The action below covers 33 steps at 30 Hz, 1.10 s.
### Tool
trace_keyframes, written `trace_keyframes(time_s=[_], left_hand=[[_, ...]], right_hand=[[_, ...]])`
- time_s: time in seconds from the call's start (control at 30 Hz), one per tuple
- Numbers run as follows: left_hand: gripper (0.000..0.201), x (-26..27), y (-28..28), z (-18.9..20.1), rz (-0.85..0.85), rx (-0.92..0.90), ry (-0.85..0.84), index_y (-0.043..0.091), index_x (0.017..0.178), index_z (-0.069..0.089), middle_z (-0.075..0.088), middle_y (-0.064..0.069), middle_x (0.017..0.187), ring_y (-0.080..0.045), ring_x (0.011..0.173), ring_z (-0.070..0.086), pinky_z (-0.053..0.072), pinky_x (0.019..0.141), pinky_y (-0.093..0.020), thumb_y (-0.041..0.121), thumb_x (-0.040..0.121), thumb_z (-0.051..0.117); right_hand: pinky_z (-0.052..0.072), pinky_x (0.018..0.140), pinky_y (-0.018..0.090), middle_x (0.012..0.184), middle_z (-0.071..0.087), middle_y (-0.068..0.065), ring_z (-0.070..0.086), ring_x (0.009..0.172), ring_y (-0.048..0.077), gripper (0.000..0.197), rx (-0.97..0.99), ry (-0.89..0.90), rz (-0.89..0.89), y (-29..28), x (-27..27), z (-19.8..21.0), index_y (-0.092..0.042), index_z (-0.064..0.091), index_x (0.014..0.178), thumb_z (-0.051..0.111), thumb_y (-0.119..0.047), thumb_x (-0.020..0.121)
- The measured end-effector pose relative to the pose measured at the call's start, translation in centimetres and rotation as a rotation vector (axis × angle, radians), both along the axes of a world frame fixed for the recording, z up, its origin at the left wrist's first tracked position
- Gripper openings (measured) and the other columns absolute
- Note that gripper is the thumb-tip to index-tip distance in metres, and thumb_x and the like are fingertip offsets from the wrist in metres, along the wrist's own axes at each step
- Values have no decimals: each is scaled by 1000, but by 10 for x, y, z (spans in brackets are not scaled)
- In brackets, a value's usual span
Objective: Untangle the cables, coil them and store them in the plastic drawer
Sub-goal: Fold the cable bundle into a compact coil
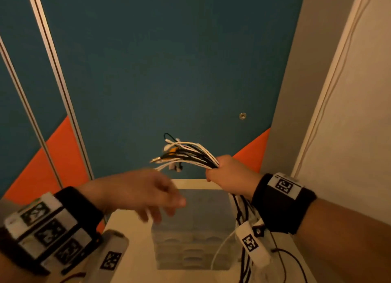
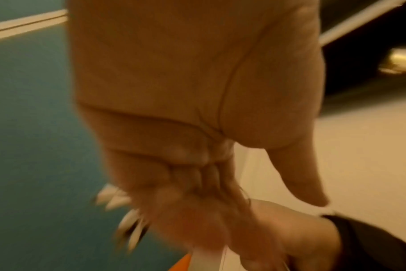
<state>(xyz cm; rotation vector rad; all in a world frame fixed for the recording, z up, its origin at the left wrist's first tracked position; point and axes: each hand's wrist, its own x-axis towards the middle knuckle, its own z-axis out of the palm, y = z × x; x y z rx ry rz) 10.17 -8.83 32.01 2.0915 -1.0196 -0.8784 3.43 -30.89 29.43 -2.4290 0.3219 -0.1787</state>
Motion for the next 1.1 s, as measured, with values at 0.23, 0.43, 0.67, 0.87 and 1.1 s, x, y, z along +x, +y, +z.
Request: trace_keyframes(time_s=[0.23,0.43,0.67,0.87,1.1], left_hand=[[98,-5,-45,-3,-110,-88,-863,37,155,14,30,13,154,-4,137,31,24,101,-10,30,79,76],[23,1,-48,-36,132,-230,-650,30,108,66,66,12,86,7,69,57,40,61,-16,21,87,67],[16,-5,-54,-30,319,-360,-555,19,66,59,54,3,55,-6,46,44,36,47,-26,20,79,68],[27,0,-49,-18,355,-457,-501,14,67,56,47,5,52,-4,43,39,31,43,-17,24,82,75],[20,-10,-52,-33,413,-707,-347,12,78,62,47,11,53,-4,49,40,33,49,-18,23,81,78]], right_hand=[[28,48,31,55,47,5,40,51,20,22,-278,165,201,22,-5,6,-10,47,62,54,-15,83],[37,51,36,59,53,4,52,57,22,22,-305,43,215,26,-10,7,-18,46,58,53,-16,79],[56,64,43,72,71,5,68,65,18,14,-25,-76,166,15,-21,6,-18,65,80,57,-26,72],[51,62,40,72,67,2,62,64,18,16,59,-137,122,9,-28,-11,-26,61,87,59,-17,74],[32,54,33,55,44,2,41,54,12,12,223,-468,21,24,-21,1,-13,52,71,51,-12,83]])
